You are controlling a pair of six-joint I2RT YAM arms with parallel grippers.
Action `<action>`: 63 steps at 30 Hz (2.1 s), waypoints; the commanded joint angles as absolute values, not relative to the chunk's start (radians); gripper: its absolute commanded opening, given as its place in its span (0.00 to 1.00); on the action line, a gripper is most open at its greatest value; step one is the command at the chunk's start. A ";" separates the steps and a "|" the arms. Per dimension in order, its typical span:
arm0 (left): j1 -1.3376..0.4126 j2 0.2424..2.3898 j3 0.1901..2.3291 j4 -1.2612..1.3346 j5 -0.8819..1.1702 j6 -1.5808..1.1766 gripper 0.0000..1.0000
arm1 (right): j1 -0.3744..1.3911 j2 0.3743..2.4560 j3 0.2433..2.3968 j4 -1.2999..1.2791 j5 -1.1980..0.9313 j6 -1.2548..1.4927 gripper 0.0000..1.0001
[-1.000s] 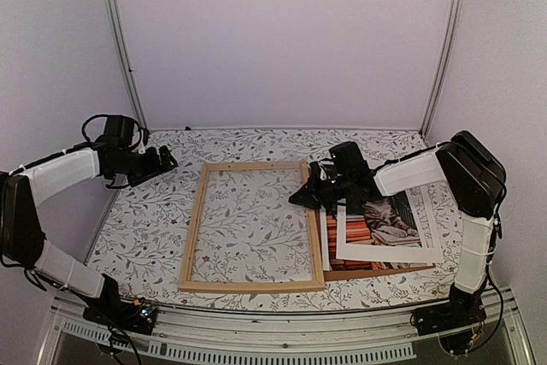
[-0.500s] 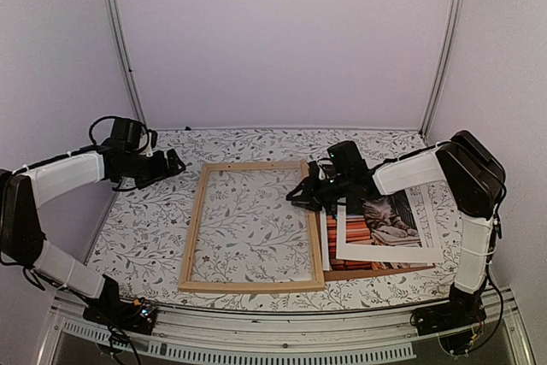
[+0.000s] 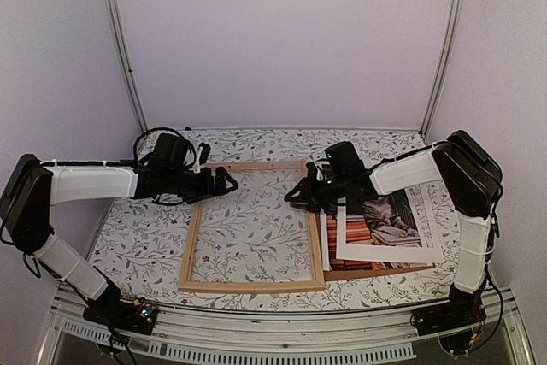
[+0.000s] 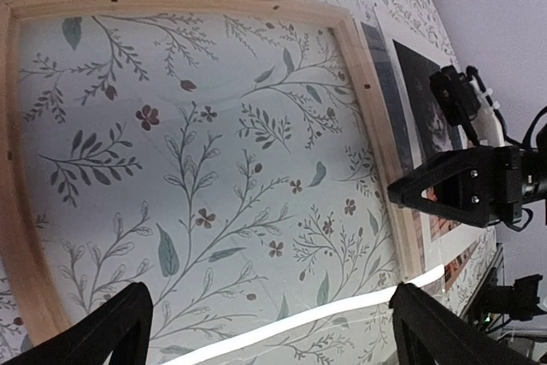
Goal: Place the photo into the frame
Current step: Place the glass panel at the frame body.
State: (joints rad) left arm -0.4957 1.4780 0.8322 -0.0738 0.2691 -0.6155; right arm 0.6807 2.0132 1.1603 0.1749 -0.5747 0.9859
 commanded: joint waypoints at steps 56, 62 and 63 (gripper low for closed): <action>-0.648 1.746 0.862 -0.034 0.243 -0.671 0.99 | 0.695 1.987 1.217 0.001 -0.432 0.853 0.35; -0.647 1.743 0.862 -0.037 0.241 -0.671 0.99 | 0.695 1.965 1.222 -0.048 -0.394 0.832 0.35; -0.647 1.744 0.862 -0.038 0.241 -0.671 0.99 | 0.695 1.960 1.225 -0.054 -0.388 0.827 0.35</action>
State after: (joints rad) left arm -0.6369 1.7485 0.8761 -0.0074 0.2512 -0.6704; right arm 0.6876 2.0167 1.1923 -0.0090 -0.4343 0.8589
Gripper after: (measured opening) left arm 0.990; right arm 0.349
